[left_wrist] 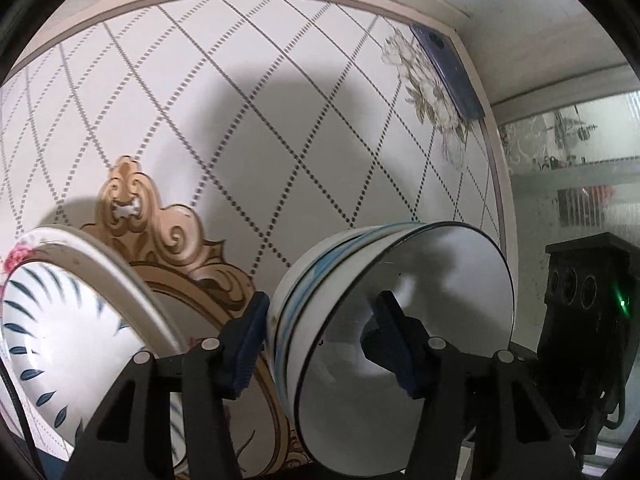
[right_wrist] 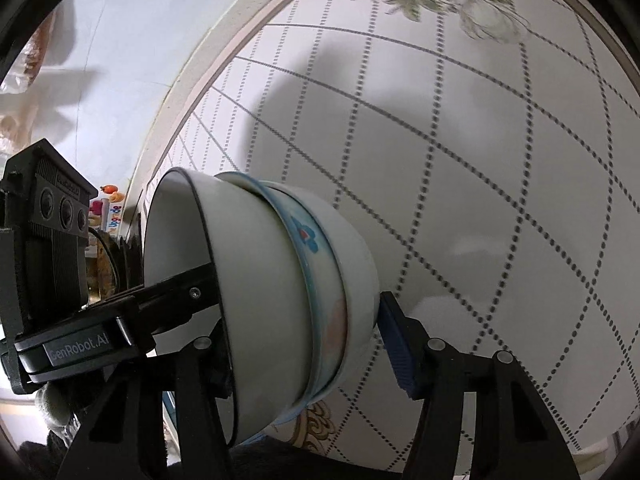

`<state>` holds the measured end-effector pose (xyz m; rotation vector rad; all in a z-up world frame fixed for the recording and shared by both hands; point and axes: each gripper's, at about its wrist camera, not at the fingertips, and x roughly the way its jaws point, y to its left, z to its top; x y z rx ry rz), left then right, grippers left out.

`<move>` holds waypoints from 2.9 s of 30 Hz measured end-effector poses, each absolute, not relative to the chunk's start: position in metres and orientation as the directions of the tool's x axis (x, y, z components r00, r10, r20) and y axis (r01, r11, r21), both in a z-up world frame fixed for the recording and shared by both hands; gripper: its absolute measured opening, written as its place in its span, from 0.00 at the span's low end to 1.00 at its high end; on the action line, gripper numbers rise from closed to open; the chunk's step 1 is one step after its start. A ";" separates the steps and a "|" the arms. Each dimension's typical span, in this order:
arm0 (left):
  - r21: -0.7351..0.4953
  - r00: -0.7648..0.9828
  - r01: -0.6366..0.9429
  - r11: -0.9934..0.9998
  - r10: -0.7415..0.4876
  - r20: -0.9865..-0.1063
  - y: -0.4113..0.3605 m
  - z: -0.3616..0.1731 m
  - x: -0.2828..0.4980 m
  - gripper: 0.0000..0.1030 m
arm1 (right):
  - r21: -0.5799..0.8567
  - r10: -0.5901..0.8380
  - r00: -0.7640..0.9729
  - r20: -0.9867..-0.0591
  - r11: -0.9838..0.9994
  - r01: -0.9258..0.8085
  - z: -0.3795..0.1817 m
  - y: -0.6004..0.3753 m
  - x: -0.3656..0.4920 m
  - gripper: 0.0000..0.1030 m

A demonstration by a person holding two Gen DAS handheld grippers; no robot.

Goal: Organize plates and bowls
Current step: 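Carry the nested bowls with both grippers and lower them onto the plate stack, then open both grippers and lift them away from the bowls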

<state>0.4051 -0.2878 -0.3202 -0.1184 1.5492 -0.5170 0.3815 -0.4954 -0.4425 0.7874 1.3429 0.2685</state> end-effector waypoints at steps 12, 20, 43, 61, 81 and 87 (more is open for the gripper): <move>-0.376 0.059 0.101 0.921 -0.382 -0.922 -0.204 -0.276 0.420 0.51 | 0.666 0.643 0.189 -0.742 0.739 0.103 -0.400 -0.424 0.432 0.59; -0.352 0.118 -0.058 0.934 -0.344 -0.932 -0.126 -0.275 0.415 0.51 | 0.691 0.690 0.091 -0.718 0.722 -0.026 -0.395 -0.348 0.459 0.59; -0.342 0.088 -0.163 0.925 -0.332 -0.939 -0.076 -0.312 0.403 0.51 | 0.661 0.661 -0.045 -0.749 0.744 -0.094 -0.432 -0.265 0.449 0.59; -0.245 0.158 -0.062 0.967 -0.233 -0.960 -0.070 -0.281 0.388 0.51 | 0.589 0.593 0.031 -0.805 0.804 -0.086 -0.408 -0.271 0.434 0.59; -0.105 0.415 0.136 0.985 -0.153 -0.897 -0.043 -0.178 0.283 0.83 | 0.283 0.231 0.438 -0.869 0.957 0.058 -0.257 -0.276 0.289 0.88; -0.087 0.520 0.144 0.986 -0.150 -0.841 -0.041 -0.131 0.241 0.95 | 0.255 0.184 0.512 -0.839 0.964 0.072 -0.211 -0.273 0.241 0.89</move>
